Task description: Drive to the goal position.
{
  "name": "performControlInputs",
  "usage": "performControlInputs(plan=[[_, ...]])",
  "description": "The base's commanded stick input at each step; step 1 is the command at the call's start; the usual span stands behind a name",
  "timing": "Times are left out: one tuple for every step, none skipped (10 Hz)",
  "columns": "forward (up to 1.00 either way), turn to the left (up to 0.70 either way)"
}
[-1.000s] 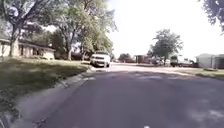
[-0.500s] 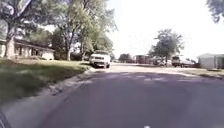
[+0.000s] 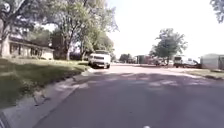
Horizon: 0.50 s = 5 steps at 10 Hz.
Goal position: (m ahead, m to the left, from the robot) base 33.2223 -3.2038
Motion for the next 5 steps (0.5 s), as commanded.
performControlInputs(plan=[[1.00,0.00],[1.00,0.00],[1.00,0.00],[1.00,0.00],[1.00,0.00]])
